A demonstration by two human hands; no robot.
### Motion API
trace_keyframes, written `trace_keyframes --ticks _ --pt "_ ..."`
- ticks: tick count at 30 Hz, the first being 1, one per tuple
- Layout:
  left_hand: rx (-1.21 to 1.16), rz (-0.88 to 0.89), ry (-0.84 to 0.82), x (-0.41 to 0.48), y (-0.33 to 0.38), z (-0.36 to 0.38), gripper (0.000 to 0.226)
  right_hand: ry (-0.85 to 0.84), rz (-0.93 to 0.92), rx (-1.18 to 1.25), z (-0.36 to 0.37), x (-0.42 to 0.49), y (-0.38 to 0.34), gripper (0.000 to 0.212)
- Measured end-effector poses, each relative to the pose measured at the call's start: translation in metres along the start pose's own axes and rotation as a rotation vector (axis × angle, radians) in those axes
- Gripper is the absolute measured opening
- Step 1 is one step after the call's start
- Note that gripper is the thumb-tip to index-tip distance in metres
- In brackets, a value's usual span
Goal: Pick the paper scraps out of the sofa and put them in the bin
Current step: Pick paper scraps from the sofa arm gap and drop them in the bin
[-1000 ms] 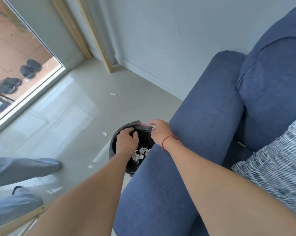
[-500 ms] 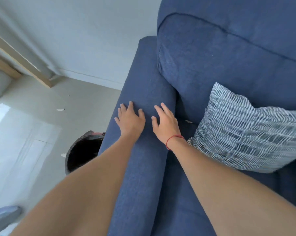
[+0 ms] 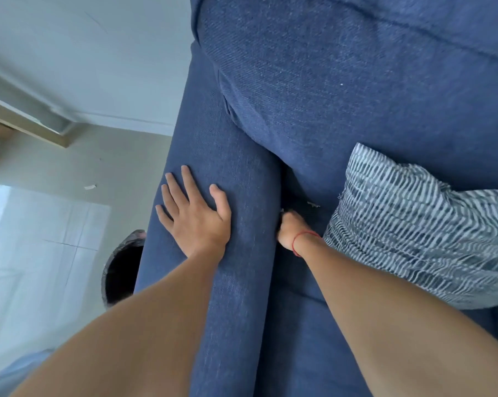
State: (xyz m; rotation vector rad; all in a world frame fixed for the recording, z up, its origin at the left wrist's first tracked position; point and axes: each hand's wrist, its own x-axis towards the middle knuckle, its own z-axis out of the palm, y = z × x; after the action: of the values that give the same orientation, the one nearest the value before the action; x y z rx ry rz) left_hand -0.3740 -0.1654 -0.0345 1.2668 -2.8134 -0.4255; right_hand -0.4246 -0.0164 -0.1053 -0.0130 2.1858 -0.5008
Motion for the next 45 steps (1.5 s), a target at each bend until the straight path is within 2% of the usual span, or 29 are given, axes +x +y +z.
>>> trace_keyframes --ticks 6,11,14,18,20,23,27,35,38,41,45 --pt "0.051 -0.006 0.022 0.004 -0.002 0.008 0.068 -0.175 0.011 -0.2 -0.002 0.039 -0.007 0.03" --pt "0.068 -0.012 0.004 0.004 -0.002 0.008 0.07 -0.365 -0.036 -0.612 -0.004 0.043 -0.007 0.05" --pt "0.073 -0.013 0.008 0.006 -0.004 0.01 0.069 -0.371 -0.052 -0.673 0.004 0.042 -0.003 0.065" --pt "0.068 -0.015 0.004 0.004 -0.003 0.01 0.07 -0.248 -0.063 -0.667 0.01 0.045 0.0 0.068" --pt "0.072 -0.015 -0.005 0.003 -0.003 0.01 0.07 -0.173 -0.061 -0.588 0.009 0.044 0.0 0.062" --pt "0.072 -0.019 -0.003 0.004 -0.005 0.01 0.069 -0.061 0.004 -0.301 0.006 0.038 -0.001 0.038" --pt "0.058 -0.017 -0.005 0.003 -0.004 0.009 0.068 0.1 0.063 -0.039 -0.002 0.022 0.002 0.03" --pt "-0.005 0.006 -0.025 -0.001 -0.007 0.001 0.066 0.286 -0.173 0.043 -0.013 -0.037 -0.005 0.01" --pt "-0.056 0.047 -0.11 -0.002 -0.011 -0.01 0.067 0.363 -0.233 0.158 -0.012 -0.068 -0.018 0.013" --pt "-0.088 0.167 -0.22 -0.012 -0.033 -0.028 0.068 0.461 -0.319 0.276 -0.011 -0.098 -0.044 0.015" --pt "-0.108 0.241 -0.265 -0.056 -0.088 -0.047 0.065 0.431 -0.474 0.286 0.0 -0.128 -0.091 0.017"
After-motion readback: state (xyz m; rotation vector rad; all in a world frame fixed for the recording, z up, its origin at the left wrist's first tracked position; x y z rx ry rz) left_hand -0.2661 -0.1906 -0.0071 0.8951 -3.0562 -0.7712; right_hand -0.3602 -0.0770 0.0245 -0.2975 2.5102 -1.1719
